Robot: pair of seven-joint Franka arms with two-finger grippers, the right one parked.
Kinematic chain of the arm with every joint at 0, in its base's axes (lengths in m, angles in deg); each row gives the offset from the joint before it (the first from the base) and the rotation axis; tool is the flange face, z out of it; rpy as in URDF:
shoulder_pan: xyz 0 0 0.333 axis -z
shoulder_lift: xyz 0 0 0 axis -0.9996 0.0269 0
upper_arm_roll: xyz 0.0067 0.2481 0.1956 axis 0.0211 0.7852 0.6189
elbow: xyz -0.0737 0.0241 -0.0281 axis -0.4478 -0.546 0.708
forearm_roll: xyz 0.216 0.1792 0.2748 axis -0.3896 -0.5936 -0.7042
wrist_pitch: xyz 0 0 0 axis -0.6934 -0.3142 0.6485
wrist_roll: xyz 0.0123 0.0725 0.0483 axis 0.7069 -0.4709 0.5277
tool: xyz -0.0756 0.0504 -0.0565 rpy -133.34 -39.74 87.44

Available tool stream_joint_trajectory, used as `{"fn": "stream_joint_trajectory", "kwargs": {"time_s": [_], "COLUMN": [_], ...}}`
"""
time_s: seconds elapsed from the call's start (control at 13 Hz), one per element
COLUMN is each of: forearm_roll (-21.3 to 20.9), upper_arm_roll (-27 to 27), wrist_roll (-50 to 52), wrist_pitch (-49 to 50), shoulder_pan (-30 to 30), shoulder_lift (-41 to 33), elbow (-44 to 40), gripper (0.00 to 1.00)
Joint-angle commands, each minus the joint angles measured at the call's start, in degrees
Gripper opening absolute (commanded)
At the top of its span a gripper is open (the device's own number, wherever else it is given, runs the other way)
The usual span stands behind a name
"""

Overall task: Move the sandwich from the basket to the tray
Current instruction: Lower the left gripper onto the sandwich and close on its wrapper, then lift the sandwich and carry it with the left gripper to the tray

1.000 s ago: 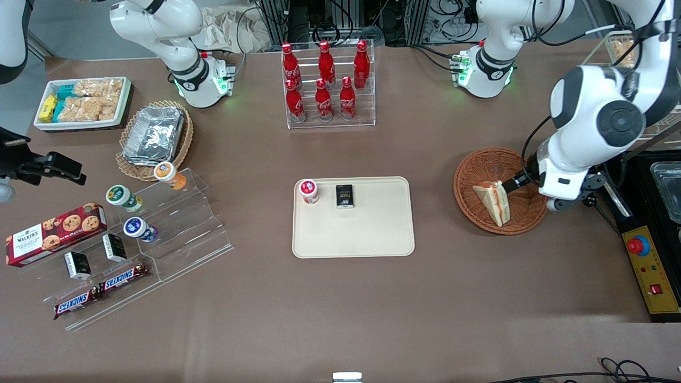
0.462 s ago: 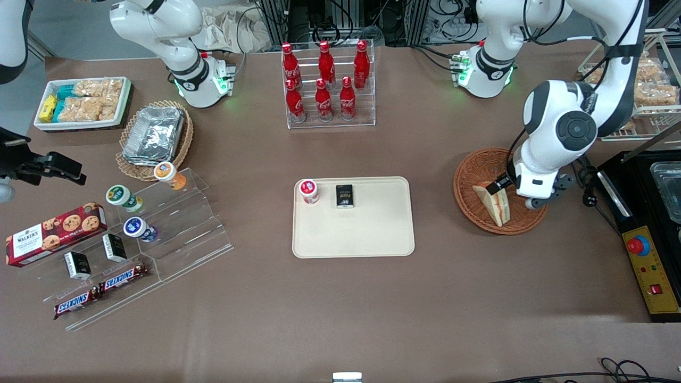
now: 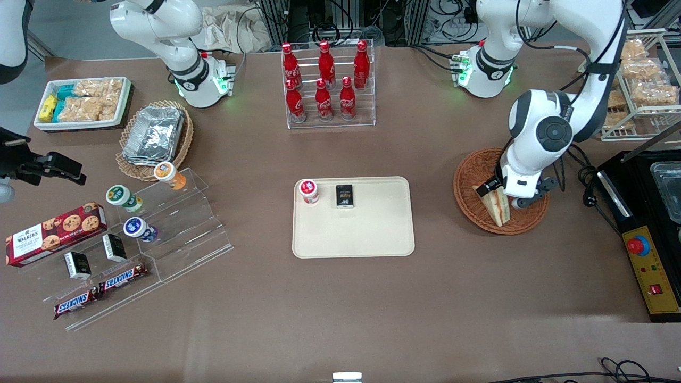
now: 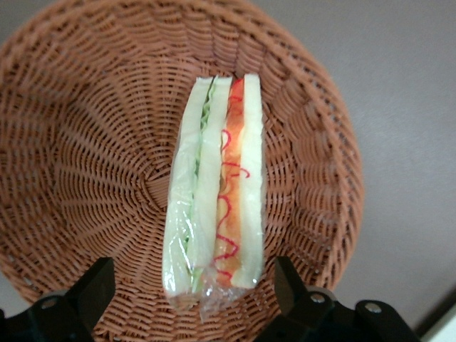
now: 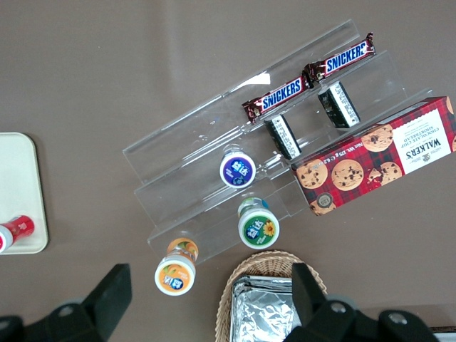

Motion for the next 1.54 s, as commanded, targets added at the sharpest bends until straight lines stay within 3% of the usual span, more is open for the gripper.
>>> {"fn": "stream_joint_trajectory", "kwargs": {"time_s": [0.0, 0.08, 0.15, 0.23, 0.77, 1.15, 1.31, 1.46], "forearm_roll": [-2.68, -3.22, -3.31, -3.31, -3.31, -4.28, -4.36, -4.37], "upper_arm_roll": [-0.13, -0.13, -0.13, -0.13, 0.04, 0.05, -0.39, -3.37], "wrist_roll": [1.39, 1.48, 1.48, 1.56, 2.44, -0.19, -0.46, 0.24], "wrist_pitch": [-4.28, -4.29, -4.38, -4.46, -3.41, 5.54, 11.32, 20.01], "shoulder_pan": [0.17, 0.17, 0.08, -0.01, -0.10, -0.19, 0.25, 0.25], "shoulder_lift": [0.20, 0.72, 1.42, 1.60, -0.67, -6.29, -7.71, -6.84], "elbow": [2.93, 2.93, 2.84, 2.50, 1.44, -1.46, -5.65, -15.47], "gripper": [0.97, 0.60, 0.08, 0.00, 0.00, 0.00, 0.00, 0.00]}}
